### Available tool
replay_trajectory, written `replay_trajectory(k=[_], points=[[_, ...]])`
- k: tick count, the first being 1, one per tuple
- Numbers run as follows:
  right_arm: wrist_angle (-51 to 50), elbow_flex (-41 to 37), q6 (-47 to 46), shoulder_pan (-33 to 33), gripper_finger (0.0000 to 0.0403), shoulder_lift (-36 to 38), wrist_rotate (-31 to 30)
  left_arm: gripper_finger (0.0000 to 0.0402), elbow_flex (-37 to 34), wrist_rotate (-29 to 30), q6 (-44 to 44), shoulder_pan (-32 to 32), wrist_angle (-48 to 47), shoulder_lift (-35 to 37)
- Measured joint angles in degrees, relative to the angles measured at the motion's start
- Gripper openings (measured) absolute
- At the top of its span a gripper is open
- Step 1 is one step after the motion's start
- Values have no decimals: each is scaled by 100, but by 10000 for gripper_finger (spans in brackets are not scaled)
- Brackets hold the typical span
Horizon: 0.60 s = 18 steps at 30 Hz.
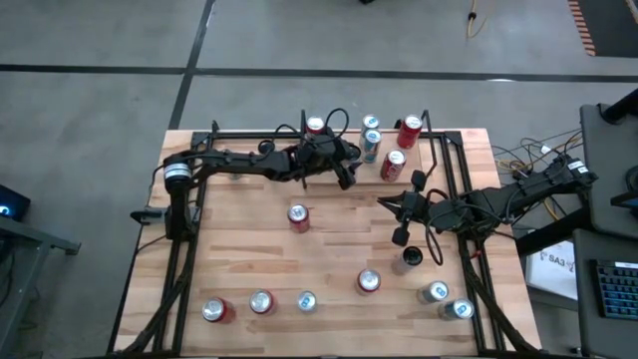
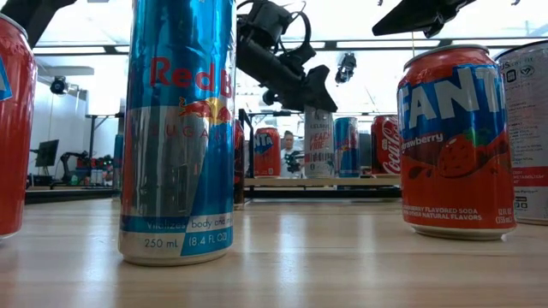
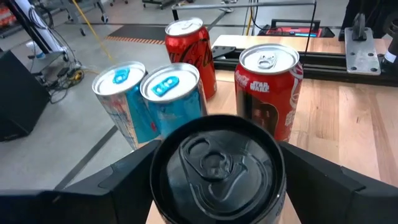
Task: Place canned beverage on shelf
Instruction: Put the white soda can on the shelf
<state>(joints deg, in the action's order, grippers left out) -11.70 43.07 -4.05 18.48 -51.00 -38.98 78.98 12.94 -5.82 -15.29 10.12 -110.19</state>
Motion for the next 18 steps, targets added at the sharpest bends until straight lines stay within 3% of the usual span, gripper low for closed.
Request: replay_trajectory(k=[12,18], points=[[1,0,-46,-1,13,0,-2,295,0,2,-223,20,-183,445],[2,0,-46,-2,13,0,-2,295,0,1,-223,139,-959,807]])
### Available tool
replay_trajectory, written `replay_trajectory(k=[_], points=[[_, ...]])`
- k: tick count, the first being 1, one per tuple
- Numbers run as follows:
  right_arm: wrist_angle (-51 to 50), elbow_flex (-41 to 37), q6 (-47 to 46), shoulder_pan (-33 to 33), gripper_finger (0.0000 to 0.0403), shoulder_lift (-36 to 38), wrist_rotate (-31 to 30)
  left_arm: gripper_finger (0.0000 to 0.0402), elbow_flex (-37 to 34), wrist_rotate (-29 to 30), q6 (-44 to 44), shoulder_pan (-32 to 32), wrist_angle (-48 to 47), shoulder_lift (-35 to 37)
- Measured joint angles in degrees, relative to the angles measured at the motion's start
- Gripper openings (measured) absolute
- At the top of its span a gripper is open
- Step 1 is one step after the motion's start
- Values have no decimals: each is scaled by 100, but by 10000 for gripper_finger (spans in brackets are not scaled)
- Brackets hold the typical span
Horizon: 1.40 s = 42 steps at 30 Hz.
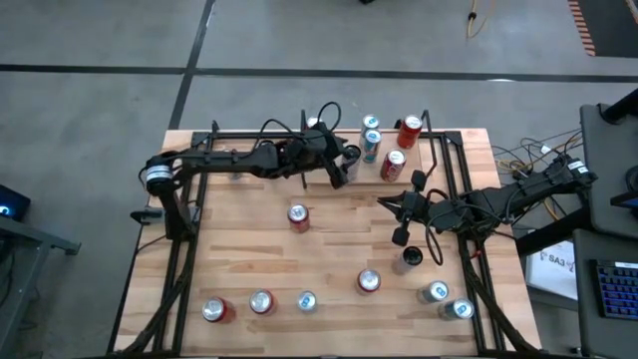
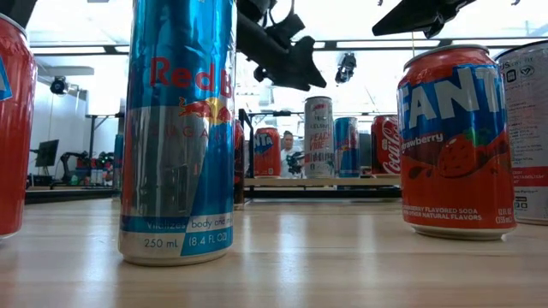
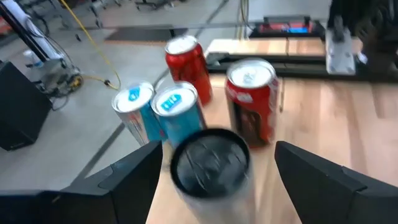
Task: Place canned beverage on shelf
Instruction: Put the white soda can on the shelf
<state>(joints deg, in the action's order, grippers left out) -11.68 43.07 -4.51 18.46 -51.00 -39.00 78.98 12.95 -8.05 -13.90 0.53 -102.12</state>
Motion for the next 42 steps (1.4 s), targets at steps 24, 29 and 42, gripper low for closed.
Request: replay_trajectory(k=[24,29,42], points=[[-13,0,15,0,13,-2,0,81,-61,-154,152,326,-793,-401],[-21,0,26,1,13,-2,0,16,-61,-149,153,296,-642,-442],[-47,0,26,0,13,-2,0,1,-28,-153,105,-19,-520,-448]])
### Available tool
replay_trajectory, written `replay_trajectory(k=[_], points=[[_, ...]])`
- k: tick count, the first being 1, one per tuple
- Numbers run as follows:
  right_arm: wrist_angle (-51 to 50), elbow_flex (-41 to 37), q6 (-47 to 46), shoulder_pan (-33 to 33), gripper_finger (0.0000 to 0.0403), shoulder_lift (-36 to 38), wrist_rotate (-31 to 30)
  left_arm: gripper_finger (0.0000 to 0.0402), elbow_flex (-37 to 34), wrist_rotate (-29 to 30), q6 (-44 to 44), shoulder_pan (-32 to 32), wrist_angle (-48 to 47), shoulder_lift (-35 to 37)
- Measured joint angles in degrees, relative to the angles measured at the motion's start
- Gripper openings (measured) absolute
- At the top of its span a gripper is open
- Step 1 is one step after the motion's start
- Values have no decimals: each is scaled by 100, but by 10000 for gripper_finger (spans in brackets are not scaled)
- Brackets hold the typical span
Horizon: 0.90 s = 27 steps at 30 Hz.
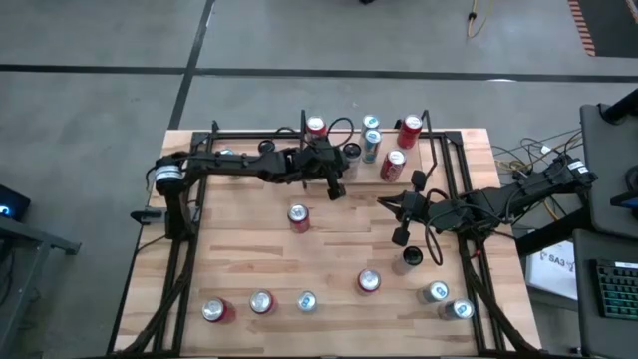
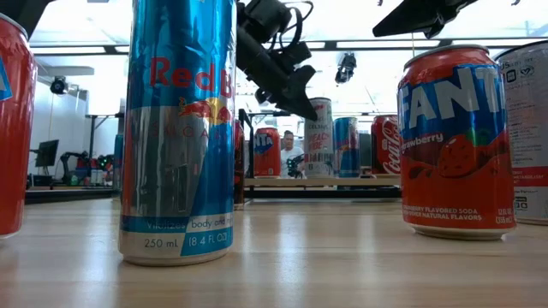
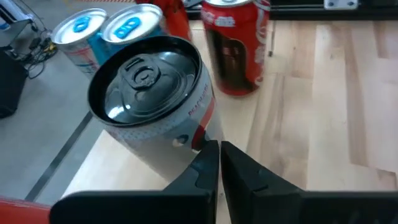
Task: Place canned beverage on shelf
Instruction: Put the white soda can on the shelf
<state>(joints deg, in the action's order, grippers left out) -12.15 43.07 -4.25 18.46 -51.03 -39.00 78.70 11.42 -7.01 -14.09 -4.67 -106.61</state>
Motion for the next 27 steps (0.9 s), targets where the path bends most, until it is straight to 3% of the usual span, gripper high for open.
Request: replay_trajectory(k=[16,21,27], points=[[-4,0,43,2,13,-2,-1,0,-4,-18,2,-173,354,-4],[-6,0,70,0,13,-2,0,0,-4,-735,56,-62,357,-4],[-10,-9,57,0,13,-2,0,0,-18,-737,177,-59,424,-4]])
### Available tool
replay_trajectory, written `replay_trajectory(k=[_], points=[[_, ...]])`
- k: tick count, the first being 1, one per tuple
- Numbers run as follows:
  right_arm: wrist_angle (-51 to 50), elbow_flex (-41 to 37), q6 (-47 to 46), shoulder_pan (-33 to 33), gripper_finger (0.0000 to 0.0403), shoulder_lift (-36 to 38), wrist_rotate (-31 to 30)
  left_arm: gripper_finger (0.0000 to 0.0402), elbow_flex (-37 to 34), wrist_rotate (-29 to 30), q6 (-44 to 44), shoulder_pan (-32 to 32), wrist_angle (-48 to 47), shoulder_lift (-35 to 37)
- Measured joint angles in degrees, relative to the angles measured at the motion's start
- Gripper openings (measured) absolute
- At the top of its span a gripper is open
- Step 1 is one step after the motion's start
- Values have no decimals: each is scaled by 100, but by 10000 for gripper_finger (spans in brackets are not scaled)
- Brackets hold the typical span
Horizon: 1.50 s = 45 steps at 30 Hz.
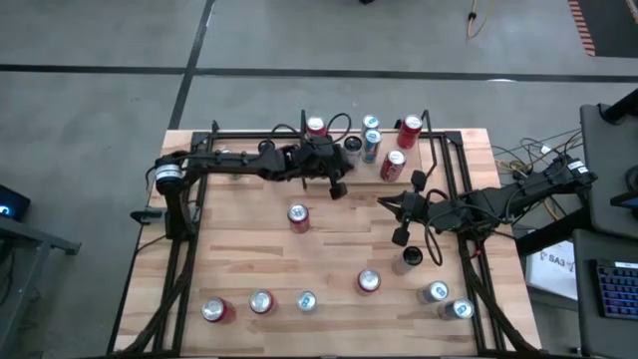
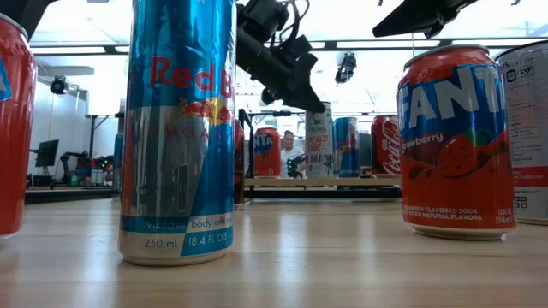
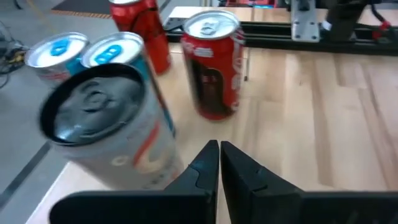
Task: Place canned beverage on shelf
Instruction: Put the white soda can on the shelf
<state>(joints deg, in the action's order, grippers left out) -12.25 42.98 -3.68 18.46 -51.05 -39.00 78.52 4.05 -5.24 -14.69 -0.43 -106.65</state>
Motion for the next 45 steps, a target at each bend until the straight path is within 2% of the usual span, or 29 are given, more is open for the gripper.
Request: replay_trajectory(k=[13,18,25,31,40,45], points=[[-121,-9,-27,0,13,0,0,0,0,9,-74,-185,245,0],[-121,-9,-110,0,13,0,0,0,3,313,-102,-198,263,0],[-121,-9,-65,1,13,0,0,0,3,349,-157,-239,307,0],[-121,-9,-79,1,13,0,0,0,5,636,-146,-272,376,0],[-121,-11,-129,0,13,0,0,0,-6,430,-75,-148,302,0],[-124,-11,-101,1,13,0,0,0,-15,436,-380,-198,348,-83]])
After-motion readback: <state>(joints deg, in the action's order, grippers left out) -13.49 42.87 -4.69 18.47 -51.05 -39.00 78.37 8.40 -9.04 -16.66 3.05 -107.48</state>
